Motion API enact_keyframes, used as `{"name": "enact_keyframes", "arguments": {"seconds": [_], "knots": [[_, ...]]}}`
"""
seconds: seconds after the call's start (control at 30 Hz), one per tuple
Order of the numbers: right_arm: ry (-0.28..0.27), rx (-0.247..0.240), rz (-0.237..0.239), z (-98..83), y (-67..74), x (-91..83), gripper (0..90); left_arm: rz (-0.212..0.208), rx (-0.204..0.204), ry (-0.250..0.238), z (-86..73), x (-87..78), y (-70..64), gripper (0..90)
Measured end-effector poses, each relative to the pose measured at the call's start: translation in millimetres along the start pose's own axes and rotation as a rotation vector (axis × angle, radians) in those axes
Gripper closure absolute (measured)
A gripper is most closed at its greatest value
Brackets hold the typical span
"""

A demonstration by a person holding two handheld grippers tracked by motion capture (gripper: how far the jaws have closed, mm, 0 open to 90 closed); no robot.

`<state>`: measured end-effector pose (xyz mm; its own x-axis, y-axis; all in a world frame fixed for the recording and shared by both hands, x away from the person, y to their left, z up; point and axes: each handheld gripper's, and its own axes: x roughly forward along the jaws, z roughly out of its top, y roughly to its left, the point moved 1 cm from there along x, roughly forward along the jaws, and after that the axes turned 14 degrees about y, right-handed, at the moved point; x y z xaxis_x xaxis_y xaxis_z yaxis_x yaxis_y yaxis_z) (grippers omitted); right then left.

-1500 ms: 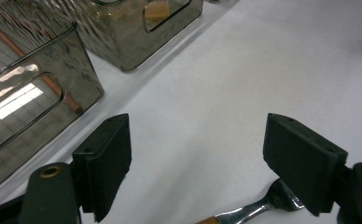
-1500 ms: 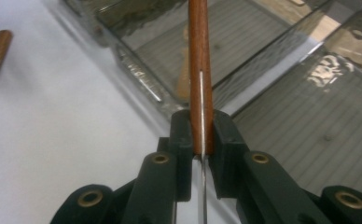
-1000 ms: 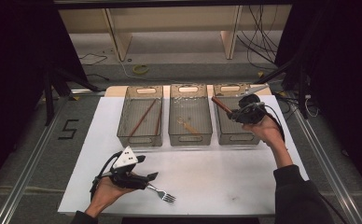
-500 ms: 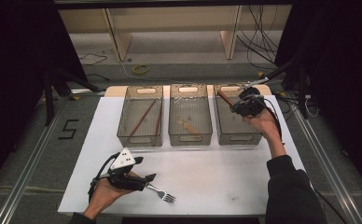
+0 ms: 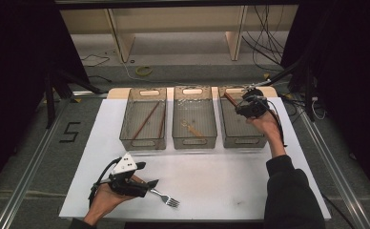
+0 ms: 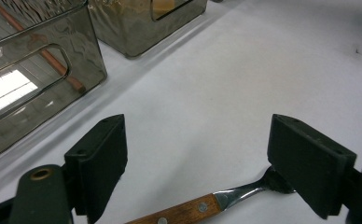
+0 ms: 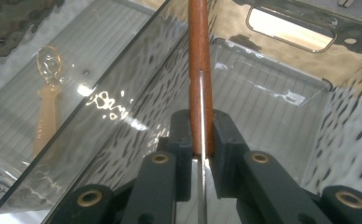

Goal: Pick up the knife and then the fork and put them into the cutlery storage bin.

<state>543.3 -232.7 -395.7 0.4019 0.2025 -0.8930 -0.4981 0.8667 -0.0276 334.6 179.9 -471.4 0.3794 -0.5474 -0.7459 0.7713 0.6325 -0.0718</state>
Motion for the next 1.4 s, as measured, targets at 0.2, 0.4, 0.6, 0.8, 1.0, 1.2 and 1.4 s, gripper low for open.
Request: {"name": "enact_keyframes", "arguments": {"seconds": [0.2,0.4,0.6,0.8,1.0,1.2,1.4], "knots": [[0.012,0.008,0.002,2.1,-0.4,6.7,80.9,0.001,-0.005,0.0,-0.8,-0.2,0.9,19.2],[0.022,0.016,-0.004,2.7,-1.8,10.8,80.8,0.005,-0.002,0.006,-0.9,0.2,0.7,19.2],[0.028,0.005,-0.015,6.0,0.9,15.6,80.2,0.005,-0.001,0.006,-0.8,-0.1,1.1,19.3],[0.01,0.021,-0.001,14.6,2.4,16.2,65.7,0.009,0.003,0.009,-1.1,0.0,1.5,19.5],[-0.013,0.002,-0.007,16.8,10.0,4.4,53.2,0.014,0.003,0.009,-1.0,-1.1,3.1,19.7],[-0.009,-0.045,0.032,2.8,20.2,-5.6,44.1,0.028,0.004,0.011,1.0,-3.8,7.1,19.5],[-0.072,-0.102,0.088,-21.5,34.6,-24.8,41.8,0.039,0.021,0.019,7.9,-9.9,13.4,19.7]]}}
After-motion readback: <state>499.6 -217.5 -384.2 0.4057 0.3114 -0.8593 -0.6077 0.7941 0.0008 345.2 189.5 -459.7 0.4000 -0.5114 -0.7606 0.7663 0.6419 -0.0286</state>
